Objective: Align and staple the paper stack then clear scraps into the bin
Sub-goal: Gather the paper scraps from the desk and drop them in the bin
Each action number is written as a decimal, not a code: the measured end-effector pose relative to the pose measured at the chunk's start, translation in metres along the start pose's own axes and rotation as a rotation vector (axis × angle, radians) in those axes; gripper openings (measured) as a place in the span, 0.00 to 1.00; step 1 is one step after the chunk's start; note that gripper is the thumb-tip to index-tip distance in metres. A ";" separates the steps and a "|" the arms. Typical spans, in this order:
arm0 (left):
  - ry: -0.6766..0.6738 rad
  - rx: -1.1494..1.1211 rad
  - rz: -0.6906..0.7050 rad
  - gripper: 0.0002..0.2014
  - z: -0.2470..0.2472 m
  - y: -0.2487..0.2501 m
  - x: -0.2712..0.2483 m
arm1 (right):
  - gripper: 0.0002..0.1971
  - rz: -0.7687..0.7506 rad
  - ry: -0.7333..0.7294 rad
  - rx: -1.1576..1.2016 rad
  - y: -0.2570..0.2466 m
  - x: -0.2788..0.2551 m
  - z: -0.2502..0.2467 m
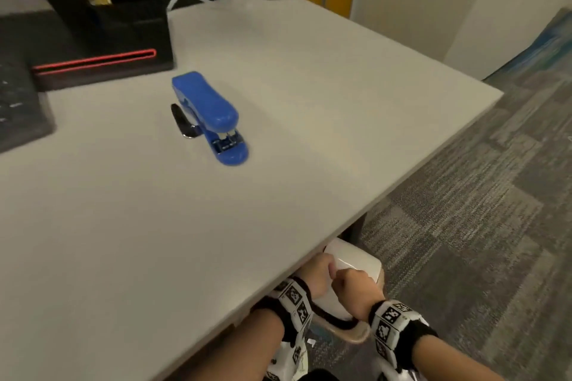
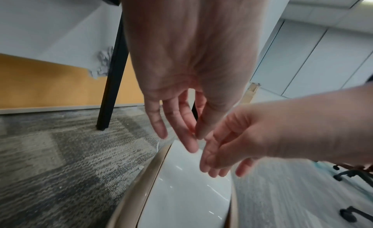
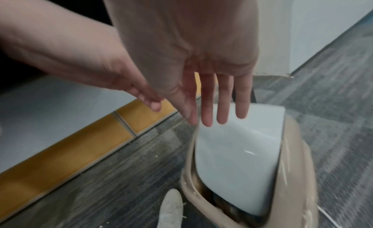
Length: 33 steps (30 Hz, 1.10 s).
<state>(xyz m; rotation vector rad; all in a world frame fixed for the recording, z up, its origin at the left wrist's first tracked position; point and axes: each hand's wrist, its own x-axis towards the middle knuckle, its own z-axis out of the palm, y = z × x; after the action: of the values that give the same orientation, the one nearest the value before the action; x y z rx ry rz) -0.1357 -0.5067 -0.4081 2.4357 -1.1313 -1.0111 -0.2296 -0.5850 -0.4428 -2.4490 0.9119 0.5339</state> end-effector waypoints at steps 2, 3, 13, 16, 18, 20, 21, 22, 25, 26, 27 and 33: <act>-0.011 -0.060 0.032 0.09 -0.013 0.015 -0.030 | 0.15 -0.029 -0.049 -0.091 -0.009 -0.029 -0.027; 0.003 -0.057 0.052 0.10 -0.021 0.023 -0.048 | 0.16 -0.058 -0.070 -0.145 -0.013 -0.046 -0.042; 0.151 -0.092 0.204 0.10 -0.102 0.073 -0.278 | 0.09 -0.416 -0.304 -0.156 -0.120 -0.228 -0.227; 0.434 -0.107 0.204 0.09 -0.138 0.057 -0.339 | 0.10 -0.619 -0.061 0.024 -0.183 -0.257 -0.241; 0.599 -0.063 0.156 0.08 -0.160 0.034 -0.373 | 0.09 -0.731 0.043 0.102 -0.226 -0.265 -0.233; 0.722 -0.007 0.060 0.08 -0.178 0.004 -0.401 | 0.11 -0.830 0.050 0.015 -0.265 -0.268 -0.216; 0.766 0.030 -0.003 0.09 -0.185 -0.013 -0.413 | 0.14 -0.874 0.029 -0.066 -0.282 -0.268 -0.205; 0.794 0.073 -0.077 0.10 -0.191 -0.030 -0.424 | 0.17 -0.910 -0.003 -0.147 -0.297 -0.267 -0.193; 0.755 0.188 -0.354 0.14 -0.198 -0.077 -0.452 | 0.25 -0.990 -0.092 -0.366 -0.341 -0.263 -0.161; 0.698 0.206 -0.442 0.15 -0.198 -0.088 -0.459 | 0.27 -1.010 -0.113 -0.434 -0.355 -0.263 -0.153; 0.631 0.210 -0.514 0.16 -0.196 -0.097 -0.465 | 0.29 -1.026 -0.128 -0.490 -0.370 -0.264 -0.145; 0.389 0.147 -0.672 0.29 -0.183 -0.117 -0.466 | 0.28 -1.051 -0.156 -0.710 -0.428 -0.267 -0.119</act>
<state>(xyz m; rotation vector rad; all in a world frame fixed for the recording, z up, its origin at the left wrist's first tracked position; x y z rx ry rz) -0.1533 -0.0878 -0.1102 3.0310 -0.2618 -0.5538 -0.1016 -0.2300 -0.0872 -2.9394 -0.7867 0.6734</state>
